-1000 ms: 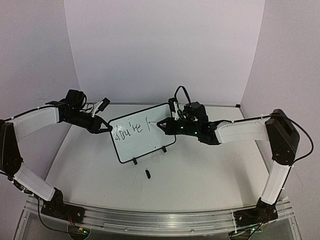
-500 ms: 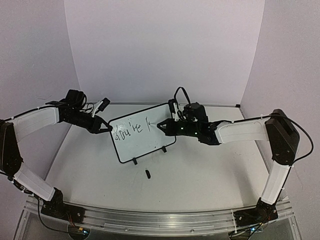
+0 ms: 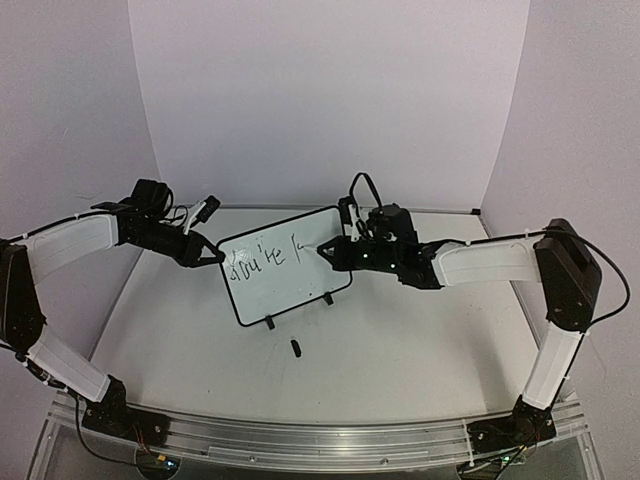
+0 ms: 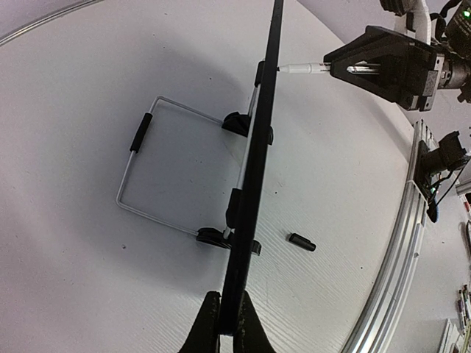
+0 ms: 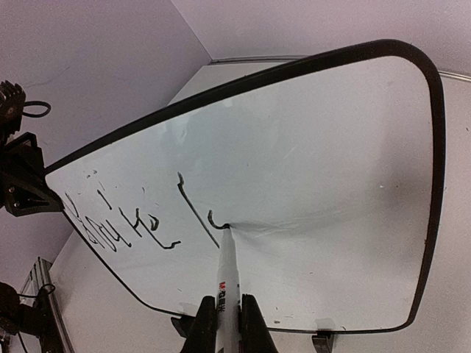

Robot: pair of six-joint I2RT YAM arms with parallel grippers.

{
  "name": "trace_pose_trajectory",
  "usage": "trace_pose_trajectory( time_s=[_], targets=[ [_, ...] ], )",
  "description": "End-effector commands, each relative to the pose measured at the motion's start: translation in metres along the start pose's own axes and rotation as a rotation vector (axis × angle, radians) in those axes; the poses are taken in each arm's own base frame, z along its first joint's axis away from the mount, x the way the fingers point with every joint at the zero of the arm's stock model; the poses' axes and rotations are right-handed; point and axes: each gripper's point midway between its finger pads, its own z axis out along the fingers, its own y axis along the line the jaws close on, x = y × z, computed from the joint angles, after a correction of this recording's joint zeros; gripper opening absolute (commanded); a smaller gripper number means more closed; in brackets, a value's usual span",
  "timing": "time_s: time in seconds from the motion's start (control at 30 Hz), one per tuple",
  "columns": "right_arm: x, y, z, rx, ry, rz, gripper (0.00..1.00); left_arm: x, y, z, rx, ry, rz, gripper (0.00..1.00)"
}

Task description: Write a sentence on the whiteboard

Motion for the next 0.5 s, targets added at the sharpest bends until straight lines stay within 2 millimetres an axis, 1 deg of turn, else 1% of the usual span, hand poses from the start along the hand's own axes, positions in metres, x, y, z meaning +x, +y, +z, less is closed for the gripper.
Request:
trace_pose_trajectory(
  time_s=[0.0, 0.23, 0.47],
  targets=[
    [-0.031, 0.007, -0.013, 0.012, -0.082, -0.027, 0.00, 0.000, 0.021, -0.001, -0.104, 0.027, 0.020, 0.00],
    [-0.036, 0.016, -0.007, -0.028, -0.079, -0.030, 0.00, 0.000, 0.021, -0.001, -0.105, 0.027, 0.021, 0.00],
    [-0.036, 0.021, -0.003, -0.059, -0.075, -0.029, 0.00, 0.000, 0.021, -0.001, -0.105, 0.026, 0.021, 0.00]
  ],
)
